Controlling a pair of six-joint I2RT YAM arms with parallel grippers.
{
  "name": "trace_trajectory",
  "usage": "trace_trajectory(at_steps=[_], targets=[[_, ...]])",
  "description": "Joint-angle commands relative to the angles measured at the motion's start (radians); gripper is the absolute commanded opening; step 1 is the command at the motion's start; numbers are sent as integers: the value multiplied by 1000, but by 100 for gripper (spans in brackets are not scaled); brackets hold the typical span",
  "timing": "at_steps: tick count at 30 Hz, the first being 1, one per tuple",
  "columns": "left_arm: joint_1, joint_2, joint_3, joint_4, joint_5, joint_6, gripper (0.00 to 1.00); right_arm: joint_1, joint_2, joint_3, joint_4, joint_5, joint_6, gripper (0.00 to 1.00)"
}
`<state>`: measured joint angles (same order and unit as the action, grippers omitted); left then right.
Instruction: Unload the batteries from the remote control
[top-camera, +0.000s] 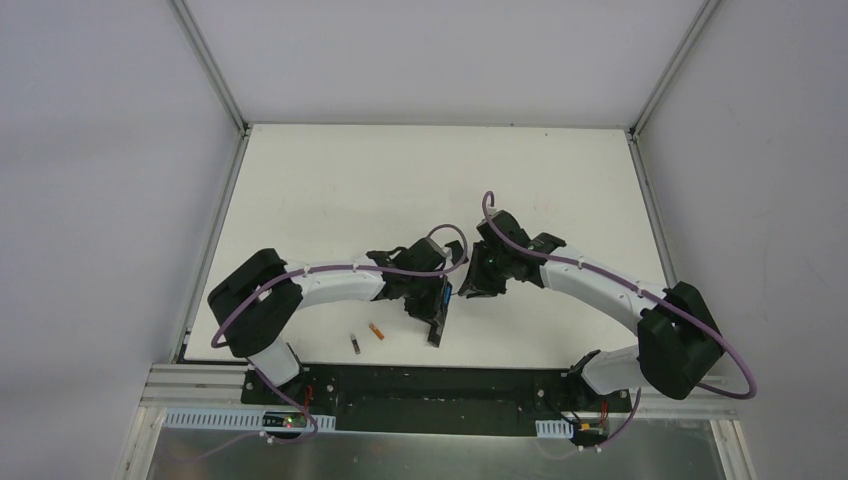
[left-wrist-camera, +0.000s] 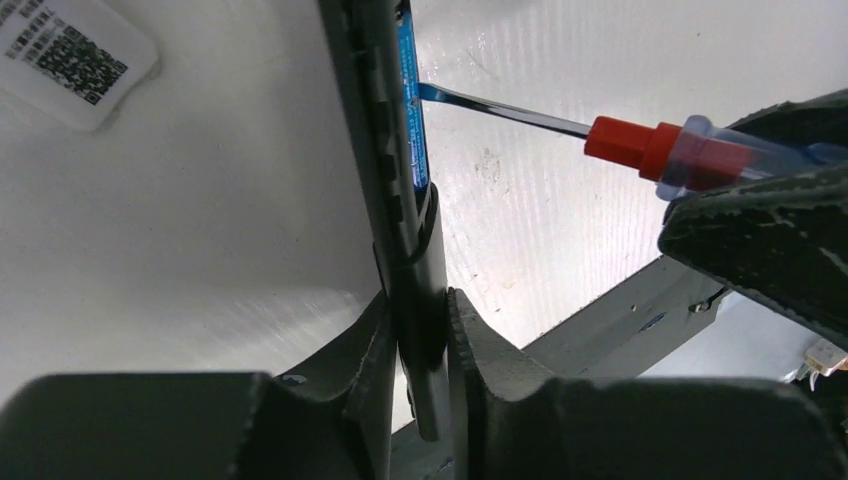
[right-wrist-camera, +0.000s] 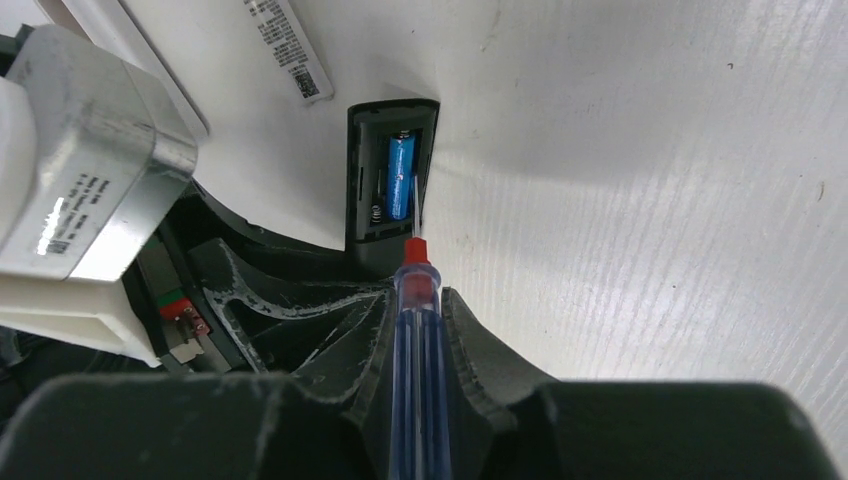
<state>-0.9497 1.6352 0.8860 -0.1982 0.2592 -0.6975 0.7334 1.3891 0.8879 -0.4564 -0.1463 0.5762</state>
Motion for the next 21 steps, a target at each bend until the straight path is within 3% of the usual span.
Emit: trace_trajectory(at_steps=[1,7,12,21], targets=[[-10,26,-19,3,14,9,12,-5,18,3,-9,0,5,0],[-7,30,-33,1,40,65,0,-5,13,-3,15,-17,-19,0],[0,71,-28,-9,89,90,0,-8,20,-29,54,-23,-17,0],[4,99,-32,-14,125,134,0,-37,-19,-212,296,-111,75,0]])
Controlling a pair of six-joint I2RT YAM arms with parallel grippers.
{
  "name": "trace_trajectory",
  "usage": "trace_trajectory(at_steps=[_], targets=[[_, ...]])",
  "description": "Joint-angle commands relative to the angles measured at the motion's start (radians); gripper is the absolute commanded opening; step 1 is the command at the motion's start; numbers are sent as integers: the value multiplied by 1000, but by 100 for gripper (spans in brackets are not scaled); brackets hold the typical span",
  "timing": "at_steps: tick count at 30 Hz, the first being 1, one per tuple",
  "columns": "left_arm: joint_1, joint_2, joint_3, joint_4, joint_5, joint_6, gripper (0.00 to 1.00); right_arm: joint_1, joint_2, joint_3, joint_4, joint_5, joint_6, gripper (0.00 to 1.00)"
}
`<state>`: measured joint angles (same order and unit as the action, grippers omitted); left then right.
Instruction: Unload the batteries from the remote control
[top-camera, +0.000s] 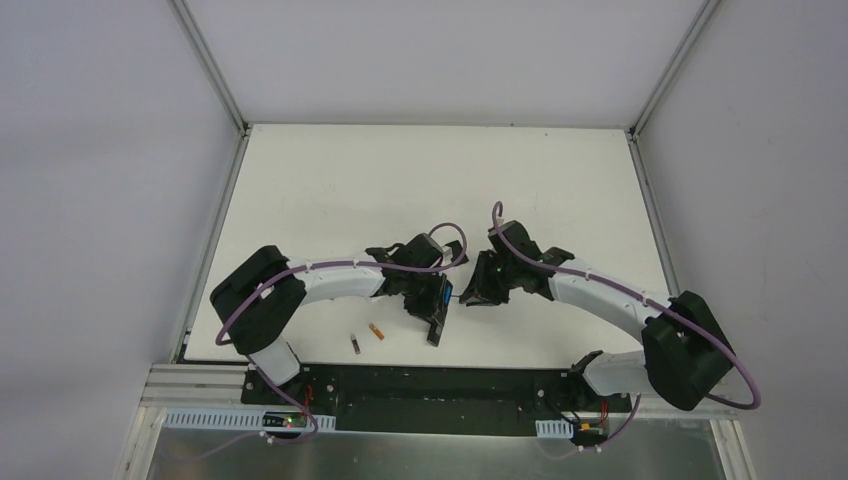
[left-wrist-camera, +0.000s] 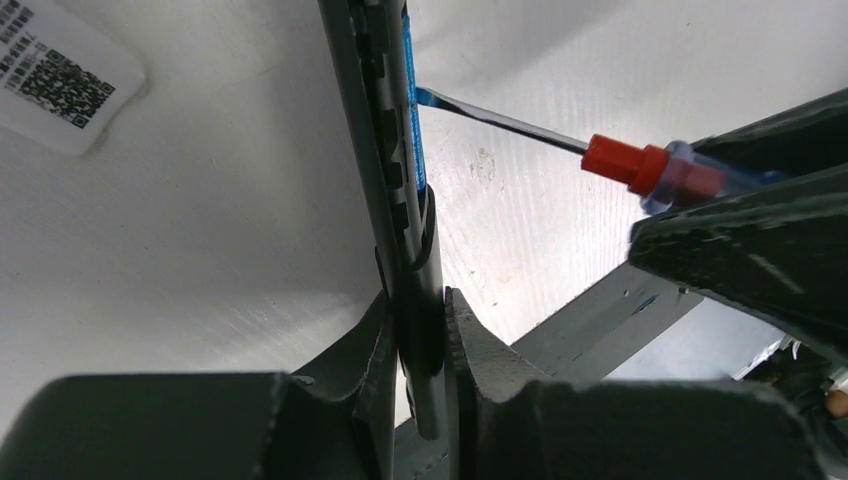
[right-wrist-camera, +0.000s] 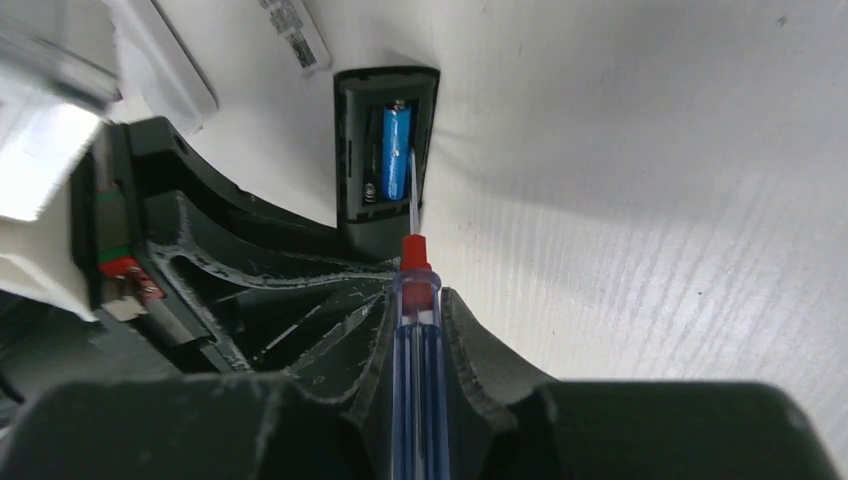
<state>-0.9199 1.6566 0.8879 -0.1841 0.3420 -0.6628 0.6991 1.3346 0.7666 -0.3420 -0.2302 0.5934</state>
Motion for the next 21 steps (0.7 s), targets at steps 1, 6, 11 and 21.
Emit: trace_trajectory(at_steps=[1,6,11,21], targets=[[-25,79,-36,-27,45,102,0,-7,33,-108,214,-41,69,0],[-22,81,-45,-28,51,112,0,-34,21,-186,351,-101,123,0],[-16,77,-49,-26,60,124,0,-65,-11,-230,417,-115,136,0],[-13,59,-46,-23,164,223,0,-127,-4,-227,428,-226,-3,0]])
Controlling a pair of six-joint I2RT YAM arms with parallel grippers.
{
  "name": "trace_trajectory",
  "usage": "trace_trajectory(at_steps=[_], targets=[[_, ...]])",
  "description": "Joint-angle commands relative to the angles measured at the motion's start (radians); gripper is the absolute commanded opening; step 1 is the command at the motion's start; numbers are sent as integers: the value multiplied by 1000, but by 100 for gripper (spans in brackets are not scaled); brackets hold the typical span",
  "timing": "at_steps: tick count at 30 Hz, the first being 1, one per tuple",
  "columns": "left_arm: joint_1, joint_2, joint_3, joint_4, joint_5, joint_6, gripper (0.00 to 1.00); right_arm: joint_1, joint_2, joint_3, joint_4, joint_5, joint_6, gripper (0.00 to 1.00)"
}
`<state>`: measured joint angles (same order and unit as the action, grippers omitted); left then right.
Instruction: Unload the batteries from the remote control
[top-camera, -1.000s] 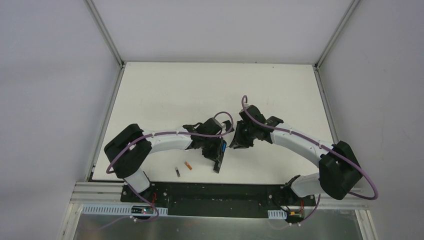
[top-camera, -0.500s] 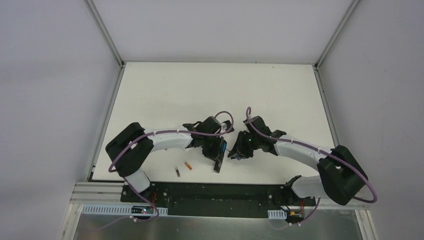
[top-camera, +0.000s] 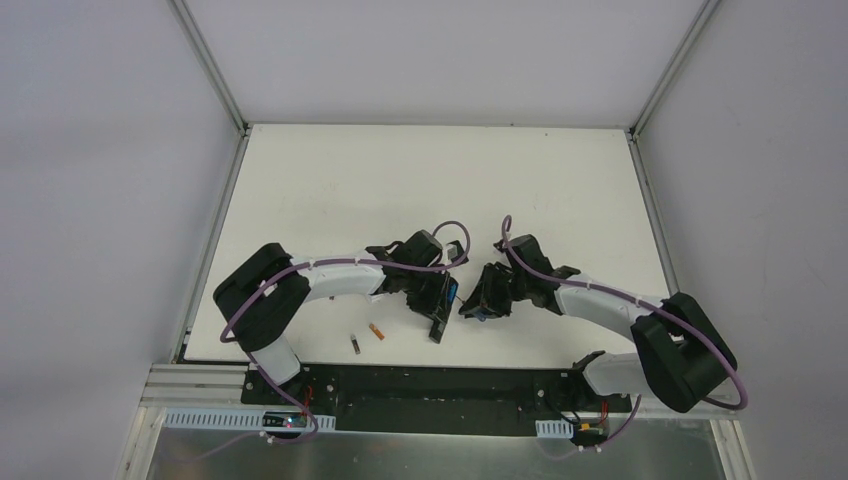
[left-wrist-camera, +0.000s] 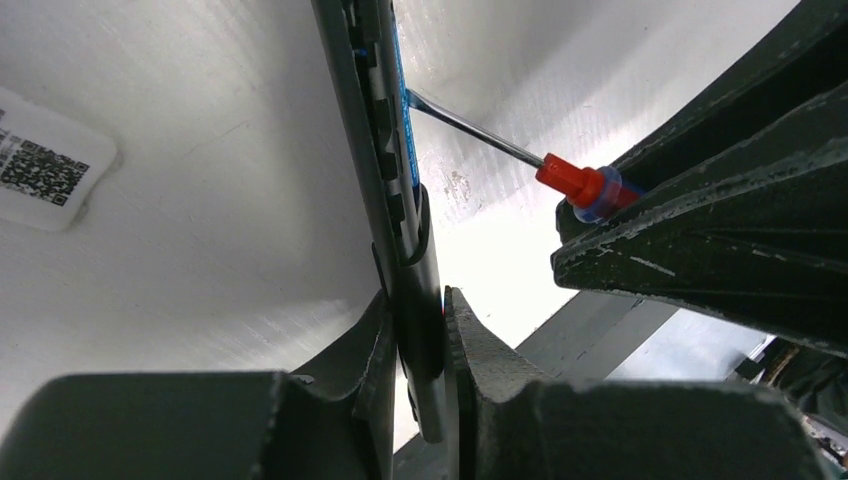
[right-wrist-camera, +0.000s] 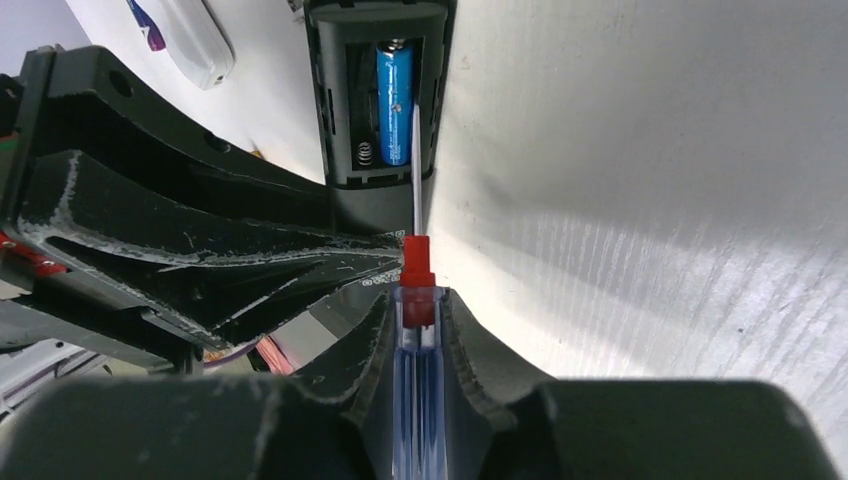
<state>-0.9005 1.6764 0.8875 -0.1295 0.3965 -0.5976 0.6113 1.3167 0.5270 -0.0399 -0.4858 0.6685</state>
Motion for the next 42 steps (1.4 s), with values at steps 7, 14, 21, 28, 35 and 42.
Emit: trace_trajectory(at_steps=[7,14,21,28,35,42], targets=[[-20,39,-29,-86,239,264,0,-72,8,35,64,-83,-225,0],[-11,93,-16,-96,319,319,0,-75,70,20,79,-48,-267,0],[9,108,-37,-99,370,345,0,-73,82,-13,113,4,-278,0],[26,123,-26,-98,430,355,0,-73,131,-76,322,-56,-230,0],[28,162,-10,-80,486,346,0,-67,142,-75,350,-51,-218,0],[46,180,-3,-80,473,333,0,-8,148,-19,203,94,-316,0]])
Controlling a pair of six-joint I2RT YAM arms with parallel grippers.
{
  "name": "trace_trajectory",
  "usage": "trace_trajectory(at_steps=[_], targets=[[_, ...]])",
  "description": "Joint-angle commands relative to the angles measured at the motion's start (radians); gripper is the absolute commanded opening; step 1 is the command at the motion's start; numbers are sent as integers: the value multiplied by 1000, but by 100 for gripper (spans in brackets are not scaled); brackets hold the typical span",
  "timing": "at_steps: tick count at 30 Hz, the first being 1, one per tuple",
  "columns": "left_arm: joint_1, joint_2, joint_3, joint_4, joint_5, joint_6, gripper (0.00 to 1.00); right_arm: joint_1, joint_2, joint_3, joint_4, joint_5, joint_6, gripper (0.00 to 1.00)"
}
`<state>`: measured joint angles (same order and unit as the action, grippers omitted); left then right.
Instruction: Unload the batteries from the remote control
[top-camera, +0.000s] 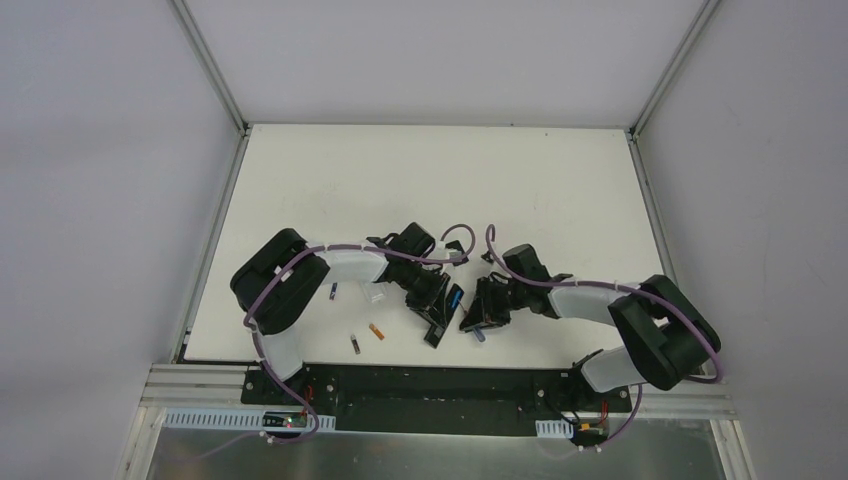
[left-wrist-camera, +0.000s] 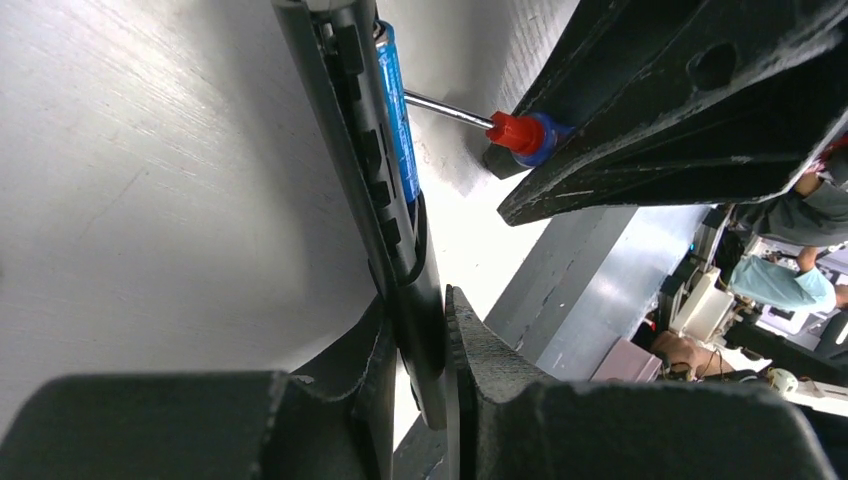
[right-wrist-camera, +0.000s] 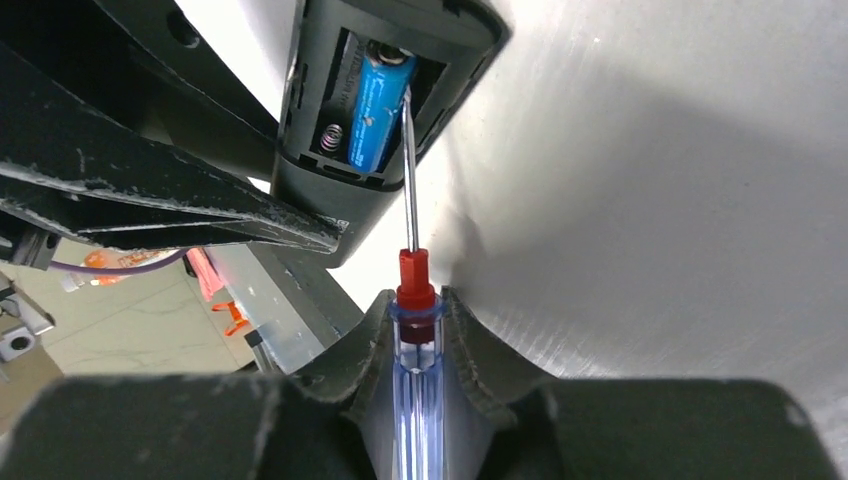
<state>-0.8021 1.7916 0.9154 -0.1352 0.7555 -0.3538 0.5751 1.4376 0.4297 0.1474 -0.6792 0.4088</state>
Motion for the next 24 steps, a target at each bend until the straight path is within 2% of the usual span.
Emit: trace_trajectory(at_steps=[1,4,10,13,18,24], targets=[[-50,63,-33,-74,101,82,0,59,26,99,-24,335,-73,0],[-46,52,-41,-73,57,69,0,120,1,102,-4,404,-58,0],[-45,37,-51,-66,24,50,0,117,-91,15,247,275,86,0],[-44,37,-56,-62,25,47,0,90,-110,5,310,204,125,0],[-44,32,-56,-59,24,47,0,20,-80,-13,471,49,229,0],[-44,31,-58,-58,21,44,0,-11,-40,-15,657,-51,345,0]])
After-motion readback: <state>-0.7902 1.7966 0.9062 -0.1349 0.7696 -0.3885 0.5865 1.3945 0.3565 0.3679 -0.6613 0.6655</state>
